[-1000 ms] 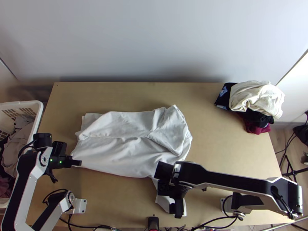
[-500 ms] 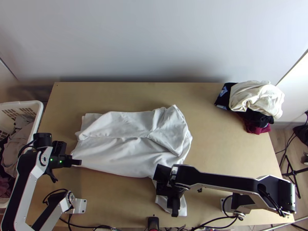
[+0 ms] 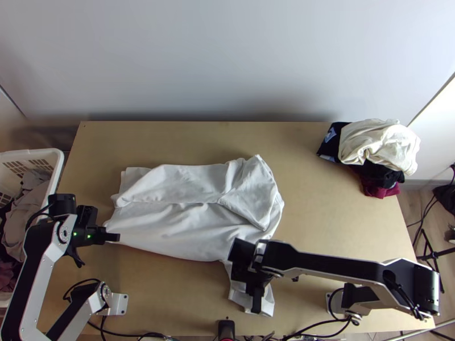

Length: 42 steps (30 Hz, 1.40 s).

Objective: Fold the t-shirt

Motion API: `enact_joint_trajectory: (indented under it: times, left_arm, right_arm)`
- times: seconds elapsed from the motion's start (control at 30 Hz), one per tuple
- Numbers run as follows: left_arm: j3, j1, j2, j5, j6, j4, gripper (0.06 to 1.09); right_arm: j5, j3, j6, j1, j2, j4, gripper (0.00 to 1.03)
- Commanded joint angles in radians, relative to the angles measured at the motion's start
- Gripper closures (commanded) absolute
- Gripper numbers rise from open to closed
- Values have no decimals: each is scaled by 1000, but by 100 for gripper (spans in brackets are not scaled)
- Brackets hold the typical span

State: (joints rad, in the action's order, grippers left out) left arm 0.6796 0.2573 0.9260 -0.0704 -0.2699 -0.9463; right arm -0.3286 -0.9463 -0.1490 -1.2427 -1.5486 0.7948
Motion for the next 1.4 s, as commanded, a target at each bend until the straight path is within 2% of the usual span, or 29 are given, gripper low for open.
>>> enact_joint_trajectory:
  times: [0.0, 0.3, 0.83, 1.1, 1.37]
  left_arm:
    - [38, 0, -33, -9, 1, -11, 105]
    - [130, 0, -13, -14, 1, -12, 105]
    - [285, -46, 74, -35, 1, -22, 105]
    - [356, -50, 175, -35, 1, -22, 105]
    - [515, -50, 315, -35, -6, -26, 105]
  right_arm:
    - [10, -40, -1, 94, 51, 50, 100]
    - [10, -220, -37, 344, 117, 109, 100]
    - [8, -427, -55, 624, 93, 139, 100]
    - [8, -594, -57, 706, -47, 138, 100]
    - [8, -790, -55, 749, -200, 138, 100]
